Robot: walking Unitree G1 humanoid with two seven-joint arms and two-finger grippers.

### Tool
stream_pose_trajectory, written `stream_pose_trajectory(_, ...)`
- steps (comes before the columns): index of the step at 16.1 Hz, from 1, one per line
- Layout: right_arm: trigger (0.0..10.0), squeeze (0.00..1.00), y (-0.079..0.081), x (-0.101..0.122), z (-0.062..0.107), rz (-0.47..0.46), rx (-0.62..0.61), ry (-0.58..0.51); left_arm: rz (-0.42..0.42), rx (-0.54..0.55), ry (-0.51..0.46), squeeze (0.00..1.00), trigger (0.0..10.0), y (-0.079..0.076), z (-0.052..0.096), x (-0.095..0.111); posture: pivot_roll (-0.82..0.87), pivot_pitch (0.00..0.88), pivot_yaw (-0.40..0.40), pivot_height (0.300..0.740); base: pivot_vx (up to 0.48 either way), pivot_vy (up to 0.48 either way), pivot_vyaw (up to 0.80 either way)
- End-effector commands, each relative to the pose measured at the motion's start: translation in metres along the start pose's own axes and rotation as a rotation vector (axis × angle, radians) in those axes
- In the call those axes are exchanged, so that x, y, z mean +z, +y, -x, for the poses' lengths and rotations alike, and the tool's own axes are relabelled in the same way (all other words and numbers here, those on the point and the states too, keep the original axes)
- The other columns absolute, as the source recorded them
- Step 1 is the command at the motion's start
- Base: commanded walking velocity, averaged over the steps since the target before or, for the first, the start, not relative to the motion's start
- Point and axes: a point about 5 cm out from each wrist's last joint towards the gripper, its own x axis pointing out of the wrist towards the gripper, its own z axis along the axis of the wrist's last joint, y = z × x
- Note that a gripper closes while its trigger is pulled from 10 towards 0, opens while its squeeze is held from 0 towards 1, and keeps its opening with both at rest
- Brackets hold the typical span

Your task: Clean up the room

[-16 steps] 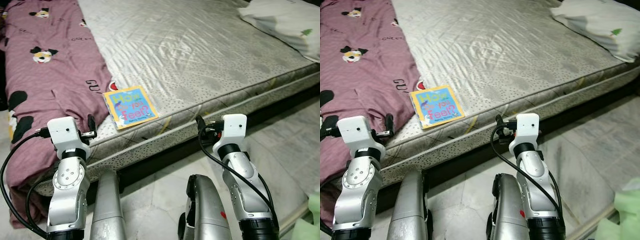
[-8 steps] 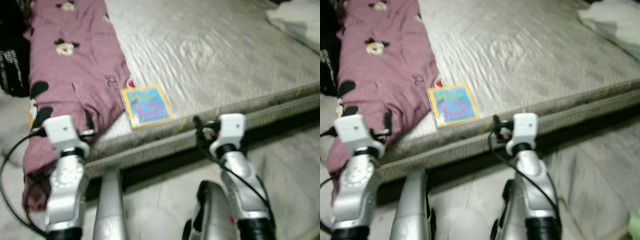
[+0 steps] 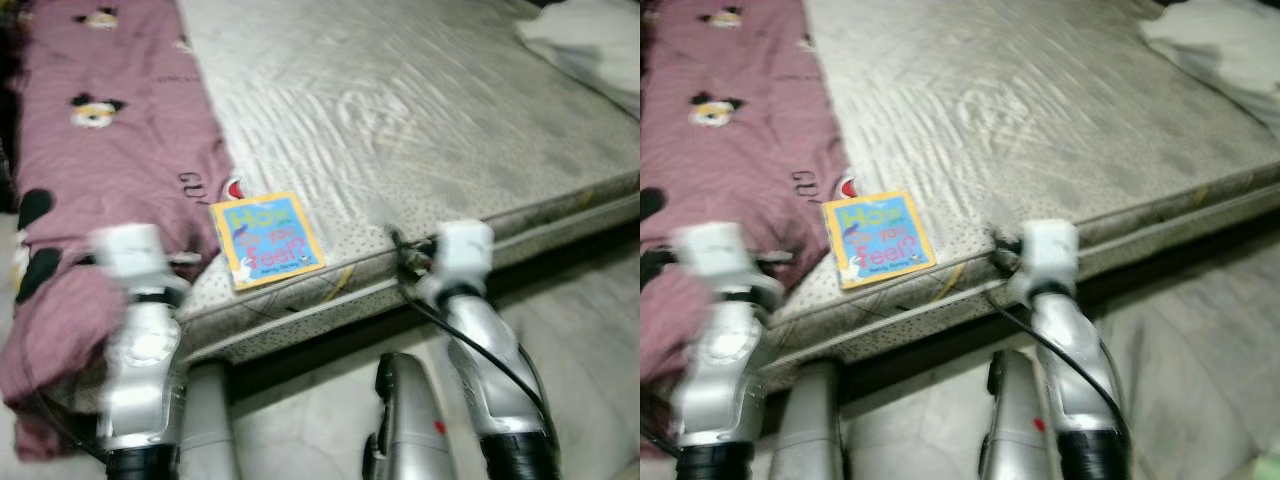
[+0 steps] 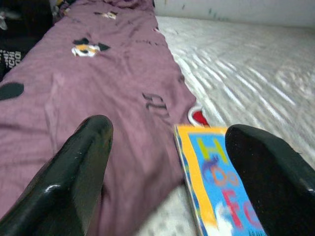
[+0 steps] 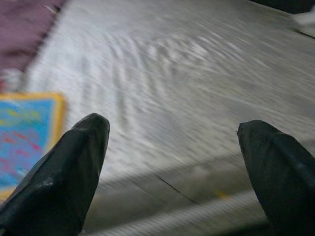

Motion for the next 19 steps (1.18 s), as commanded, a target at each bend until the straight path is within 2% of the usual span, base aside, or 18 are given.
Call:
stream_pose_trajectory(1, 10.0, 0.0, 0.004, 0.0, 0.0, -0.013, 0.011, -0.002, -0.005, 0.026, 0.013, 0.0, 10.0, 0.008, -0.002, -0.001, 0.05, 0.098, -0.022, 0.507, 0.0, 0.0, 0.0)
stream_pose_trajectory(4, 10.0, 0.0, 0.002, 0.001, 0.0, -0.013, 0.007, -0.004, 0.002, 0.033, 0.033, 0.0, 10.0, 0.005, -0.007, -0.004, 0.04, 0.1, -0.023, 0.507, 0.0, 0.0, 0.0)
stream_pose_trajectory(7, 10.0, 0.0, -0.009, 0.002, 0.004, 0.013, -0.021, -0.012, 0.024, 0.054, 0.044, 0.0, 10.0, -0.003, -0.023, -0.005, 0.01, 0.099, -0.021, 0.488, 0.0, 0.0, 0.0)
stream_pose_trajectory(9, 10.0, 0.0, -0.016, 0.002, 0.007, 0.039, -0.038, -0.008, 0.038, 0.05, 0.054, 0.0, 10.0, -0.006, -0.028, -0.007, 0.0, 0.1, -0.022, 0.488, 0.0, 0.0, 0.0)
stream_pose_trajectory(15, 10.0, 0.0, -0.055, -0.001, 0.026, 0.129, -0.093, 0.031, 0.064, 0.086, 0.185, 0.0, 10.0, -0.005, -0.043, -0.036, -0.08, 0.124, -0.057, 0.488, 0.0, 0.0, 0.0)
stream_pose_trajectory(18, 10.0, 0.0, -0.059, 0.002, 0.027, 0.159, -0.088, 0.035, 0.116, 0.09, 0.215, 0.0, 10.0, -0.007, -0.048, -0.041, -0.09, 0.121, -0.072, 0.488, 0.0, 0.0, 0.0)
stream_pose_trajectory(19, 10.0, 0.0, -0.058, 0.003, 0.028, 0.161, -0.08, 0.034, 0.127, 0.059, 0.229, 0.0, 10.0, -0.013, -0.053, -0.044, -0.1, 0.121, -0.079, 0.488, 0.0, 0.0, 0.0)
